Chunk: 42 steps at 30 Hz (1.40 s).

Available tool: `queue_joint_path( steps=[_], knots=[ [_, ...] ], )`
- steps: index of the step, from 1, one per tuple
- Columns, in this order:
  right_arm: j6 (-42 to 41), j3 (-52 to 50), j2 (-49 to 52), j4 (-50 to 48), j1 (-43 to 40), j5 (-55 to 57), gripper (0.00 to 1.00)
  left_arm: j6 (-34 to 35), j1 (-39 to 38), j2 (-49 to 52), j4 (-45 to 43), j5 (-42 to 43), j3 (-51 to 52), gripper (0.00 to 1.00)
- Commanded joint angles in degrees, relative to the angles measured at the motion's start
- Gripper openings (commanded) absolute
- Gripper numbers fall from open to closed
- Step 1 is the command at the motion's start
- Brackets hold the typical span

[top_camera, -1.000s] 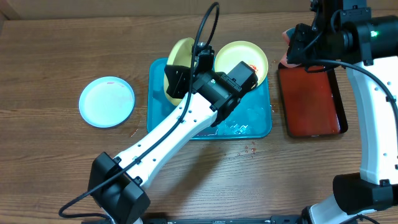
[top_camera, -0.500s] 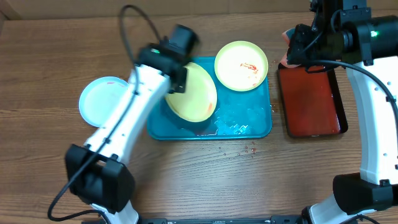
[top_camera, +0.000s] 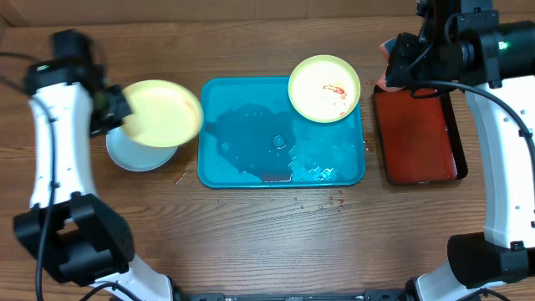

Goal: Clean dirty plates on tray and stack at the side
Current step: 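Lower the yellow plate onto the white plate and open the left gripper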

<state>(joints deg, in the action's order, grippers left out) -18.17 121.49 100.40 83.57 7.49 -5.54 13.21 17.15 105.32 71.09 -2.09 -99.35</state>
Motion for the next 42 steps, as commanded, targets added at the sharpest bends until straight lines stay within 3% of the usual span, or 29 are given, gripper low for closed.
queue_joint_path(
  steps=[1,7,17,22,27,35,42],
  knots=[
    [0.3,0.5,-1.1,-0.3,-0.2,0.4,0.04,-0.9,5.0,-1.6,-0.3,-1.6,0.8,0.04],
    [0.3,0.5,-1.1,-0.3,-0.2,0.4,0.04,-0.3,11.0,-1.6,-7.0,-1.4,6.7,0.04],
    [0.2,0.5,-1.1,-0.3,-0.2,0.4,0.04,-0.3,11.3,-1.6,-17.6,-1.3,19.8,0.06],
    [0.2,0.5,-1.1,-0.3,-0.2,0.4,0.04,-0.3,11.3,-1.6,-20.3,-0.8,21.6,0.21],
    [0.2,0.5,-1.1,-0.3,-0.2,0.4,0.04,-0.4,11.3,-1.6,-21.4,4.2,21.5,0.49],
    [0.2,0.5,-1.1,-0.2,-0.2,0.3,0.04,-6.2,8.3,-1.6,-16.4,12.7,12.3,0.58],
    [0.2,0.5,-1.1,-0.3,-0.2,0.3,0.04,-7.0,-3.7,-1.6,-11.6,13.5,2.6,0.72]
  ],
)
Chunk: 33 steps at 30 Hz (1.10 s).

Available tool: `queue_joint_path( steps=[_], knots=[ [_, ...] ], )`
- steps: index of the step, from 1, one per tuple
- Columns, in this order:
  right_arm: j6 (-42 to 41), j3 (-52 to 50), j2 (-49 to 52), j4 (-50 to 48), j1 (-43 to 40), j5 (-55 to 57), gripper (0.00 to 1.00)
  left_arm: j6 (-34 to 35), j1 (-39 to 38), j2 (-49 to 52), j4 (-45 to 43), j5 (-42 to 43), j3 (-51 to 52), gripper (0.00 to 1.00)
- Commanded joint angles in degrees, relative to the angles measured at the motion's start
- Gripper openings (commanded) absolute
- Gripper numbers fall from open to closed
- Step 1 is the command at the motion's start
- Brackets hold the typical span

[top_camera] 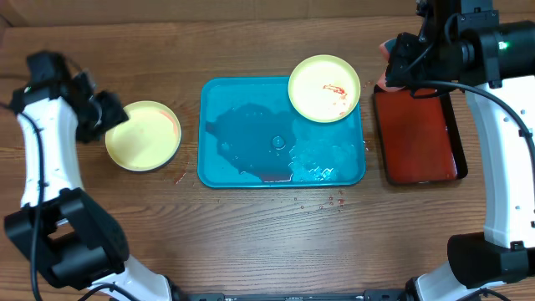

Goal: Clean dirty plates on tray and stack at the side
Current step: 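Lower the yellow plate onto the white plate and open the left gripper, then move the left gripper to the remaining yellow plate's rim on the tray, then grip the yellow plate rim with the left gripper and pull it toward center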

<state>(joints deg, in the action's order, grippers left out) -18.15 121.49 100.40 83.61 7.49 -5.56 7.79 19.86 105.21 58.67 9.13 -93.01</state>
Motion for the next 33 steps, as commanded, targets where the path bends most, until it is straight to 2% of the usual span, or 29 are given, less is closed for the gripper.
queue_joint_path(
  steps=[1,9,13,14,18,23,26,29,33],
  knots=[
    [0.2,0.5,-1.1,-0.3,-0.2,0.4,0.04,-1.3,-8.9,-1.5,0.7,2.3,-4.3,0.73],
    [0.2,0.5,-1.1,-0.3,-0.2,0.4,0.04,6.1,-27.2,1.9,-7.6,1.7,-5.4,0.76],
    [0.2,0.5,-1.1,-0.3,-0.2,0.4,0.04,9.7,-35.9,10.4,-8.4,2.5,-11.9,0.77],
    [0.2,0.5,-1.1,-0.1,-0.2,0.4,0.04,10.7,-38.9,15.6,-6.3,2.5,-17.3,0.77],
    [0.2,0.4,-1.1,0.6,-0.2,0.4,0.04,14.0,-42.9,25.0,-1.8,0.5,-28.0,0.76],
    [0.3,0.4,-1.1,0.8,-0.2,0.4,0.04,17.6,-45.9,31.3,-3.3,-0.9,-33.4,0.75],
    [0.3,0.4,-1.1,1.0,-0.2,0.4,0.04,20.7,-47.0,33.1,-4.5,-3.3,-33.4,0.68],
    [0.5,0.4,-1.1,1.2,-0.2,0.4,0.04,22.1,-47.2,34.2,-4.3,-4.3,-33.3,0.52],
    [0.6,0.4,-1.1,1.5,-0.2,0.4,0.04,24.7,-47.2,35.7,-4.8,-5.1,-33.1,0.48]
  ],
)
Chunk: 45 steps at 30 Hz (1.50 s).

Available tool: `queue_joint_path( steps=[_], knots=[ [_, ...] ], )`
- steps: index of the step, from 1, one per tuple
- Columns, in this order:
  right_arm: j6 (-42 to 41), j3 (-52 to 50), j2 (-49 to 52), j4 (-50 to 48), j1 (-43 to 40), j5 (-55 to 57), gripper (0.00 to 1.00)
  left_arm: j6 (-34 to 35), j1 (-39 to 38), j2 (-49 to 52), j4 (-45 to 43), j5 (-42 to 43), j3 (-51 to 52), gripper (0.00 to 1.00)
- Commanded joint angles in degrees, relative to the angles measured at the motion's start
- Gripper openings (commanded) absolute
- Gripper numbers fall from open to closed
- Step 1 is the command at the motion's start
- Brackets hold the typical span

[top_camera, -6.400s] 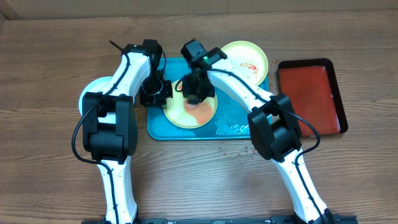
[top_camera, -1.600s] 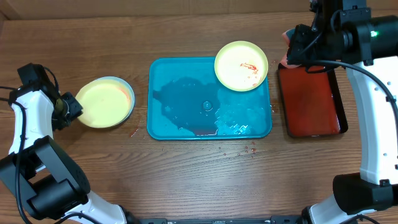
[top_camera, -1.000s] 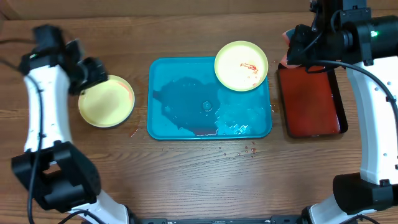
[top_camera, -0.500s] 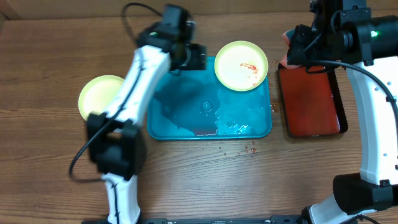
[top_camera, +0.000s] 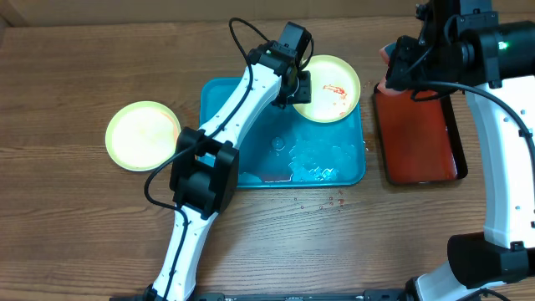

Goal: Clean dirty plates on tray and stack at the side
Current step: 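Grip the yellow plate rim with the left gripper and pull it toward center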

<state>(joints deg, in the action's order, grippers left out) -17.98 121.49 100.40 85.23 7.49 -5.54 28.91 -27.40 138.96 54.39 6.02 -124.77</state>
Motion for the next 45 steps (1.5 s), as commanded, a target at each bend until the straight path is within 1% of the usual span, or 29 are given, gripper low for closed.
queue_joint_path(
  steps=[1,4,7,8,18,21,45],
  knots=[
    [0.5,0.4,-1.1,0.0,-0.2,0.4,0.04,4.2,0.0,2.2,-0.7,-1.9,-1.4,0.47],
    [0.5,0.3,-1.1,0.2,-0.2,0.4,0.04,5.0,0.0,3.1,-0.4,-1.7,-1.3,0.42],
    [0.5,0.3,-1.1,0.4,-0.2,0.4,0.04,6.7,0.0,3.3,-0.3,-1.5,-0.7,0.33],
    [0.5,0.3,-1.1,0.4,-0.2,0.5,0.04,7.1,0.0,3.3,-0.3,-1.6,-0.7,0.32],
    [0.5,0.3,-1.1,0.9,-0.2,0.6,0.04,7.6,0.0,3.3,-1.8,-2.2,-0.6,0.25],
    [0.5,0.3,-1.1,1.0,-0.2,0.6,0.04,9.0,0.0,3.3,-1.8,-2.1,-0.6,0.21],
    [0.5,0.3,-1.1,1.3,-0.2,0.6,0.04,9.0,-0.1,3.3,-1.9,-3.7,0.8,0.20]
  ],
)
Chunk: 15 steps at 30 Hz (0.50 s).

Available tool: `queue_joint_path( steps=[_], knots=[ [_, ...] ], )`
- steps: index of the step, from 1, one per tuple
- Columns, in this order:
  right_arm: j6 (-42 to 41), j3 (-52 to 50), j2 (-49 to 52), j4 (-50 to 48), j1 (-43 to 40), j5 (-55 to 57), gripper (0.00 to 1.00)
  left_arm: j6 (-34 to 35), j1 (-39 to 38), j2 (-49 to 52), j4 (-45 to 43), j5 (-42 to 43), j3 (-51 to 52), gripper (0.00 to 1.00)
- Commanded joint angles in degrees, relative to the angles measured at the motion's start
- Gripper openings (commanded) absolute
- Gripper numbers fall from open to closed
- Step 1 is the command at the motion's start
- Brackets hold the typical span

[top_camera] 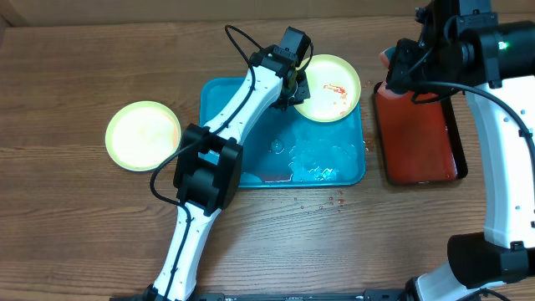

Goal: Clean dirty plates on tray and stack at the side
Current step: 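Grip the yellow plate rim with the left gripper and pull it toward center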

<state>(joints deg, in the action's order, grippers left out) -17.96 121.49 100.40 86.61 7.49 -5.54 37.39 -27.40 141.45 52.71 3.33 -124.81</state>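
Observation:
A yellow plate (pixel 328 90) smeared with red sauce lies on the far right corner of the blue tray (pixel 251 109), overhanging its back edge. My left gripper (pixel 294 84) is at this plate's left rim, and its fingers are hidden under the wrist. Left of the tray a clean yellow plate (pixel 143 135) lies flat on the table. My right gripper (pixel 394 73) hovers over the back left corner of the red tray (pixel 418 138), with something orange-pink (pixel 384 50) showing beside it. Its jaws are hidden.
The blue tray holds a puddle of water (pixel 322 159) and a red stain (pixel 272 174) near its front edge. Red specks (pixel 334 201) dot the wooden table in front of the tray. The left arm's links (pixel 242 109) stretch across the tray's left half.
The left gripper has shifted only slightly at the dirty plate's left rim. The plate, the trays and the right arm are where they were.
My left gripper first held a yellow plate tilted above a white plate on the left. Then that plate lay flat there, covering the white one, with the gripper just beside it. Later the arm was across the tray at the dirty plate's rim, where it stays.

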Motion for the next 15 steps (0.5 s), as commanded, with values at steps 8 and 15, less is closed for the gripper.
queue_joint_path(
  steps=[8,15],
  knots=[
    [0.5,0.3,-1.1,-0.1,-0.2,0.6,0.04,0.5,-0.1,0.9,-1.4,-1.1,3.9,0.18],
    [0.5,0.3,-1.1,0.1,-0.2,0.6,0.04,0.1,-0.1,0.9,-1.7,-3.0,3.9,0.04]
  ],
)
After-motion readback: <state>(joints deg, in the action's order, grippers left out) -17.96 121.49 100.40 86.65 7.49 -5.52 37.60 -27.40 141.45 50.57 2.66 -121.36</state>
